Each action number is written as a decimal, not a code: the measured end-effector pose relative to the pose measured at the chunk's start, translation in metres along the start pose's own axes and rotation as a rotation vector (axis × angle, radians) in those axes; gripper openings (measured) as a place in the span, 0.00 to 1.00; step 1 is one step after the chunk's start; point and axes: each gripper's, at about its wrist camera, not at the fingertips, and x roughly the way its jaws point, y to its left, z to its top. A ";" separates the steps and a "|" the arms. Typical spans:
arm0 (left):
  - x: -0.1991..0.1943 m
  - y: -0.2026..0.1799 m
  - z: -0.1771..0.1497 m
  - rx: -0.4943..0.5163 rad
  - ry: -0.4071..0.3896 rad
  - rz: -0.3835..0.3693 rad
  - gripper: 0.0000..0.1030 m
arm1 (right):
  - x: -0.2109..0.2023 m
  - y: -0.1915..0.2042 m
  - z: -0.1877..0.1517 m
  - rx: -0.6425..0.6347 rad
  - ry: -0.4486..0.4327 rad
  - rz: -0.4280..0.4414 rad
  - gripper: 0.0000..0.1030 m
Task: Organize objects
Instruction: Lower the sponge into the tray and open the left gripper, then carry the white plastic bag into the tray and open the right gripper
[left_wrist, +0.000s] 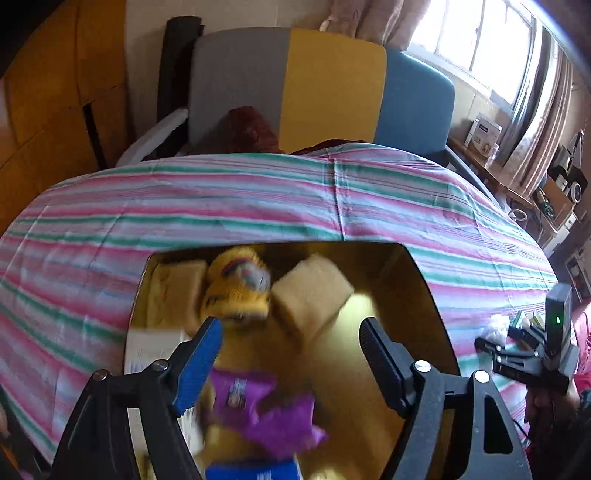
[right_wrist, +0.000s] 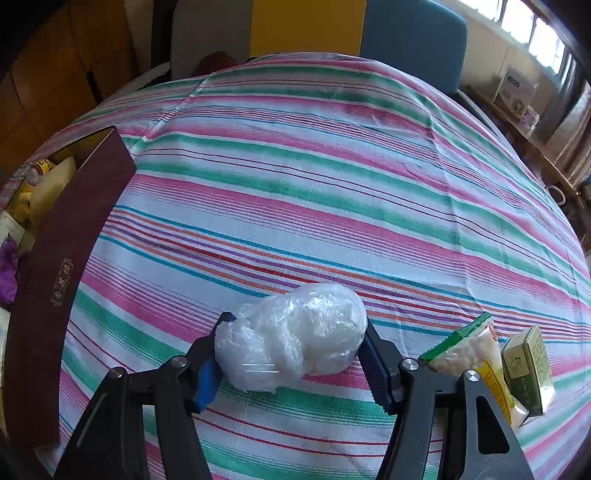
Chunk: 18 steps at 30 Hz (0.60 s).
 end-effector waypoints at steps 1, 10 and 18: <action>-0.006 0.001 -0.010 -0.007 -0.003 0.007 0.75 | 0.000 0.000 0.000 -0.004 0.000 -0.003 0.63; -0.045 -0.005 -0.069 0.032 -0.058 0.071 0.75 | -0.002 0.005 -0.001 -0.025 -0.011 -0.025 0.61; -0.063 -0.003 -0.077 0.037 -0.092 0.059 0.75 | -0.005 0.003 0.000 0.024 -0.003 -0.042 0.61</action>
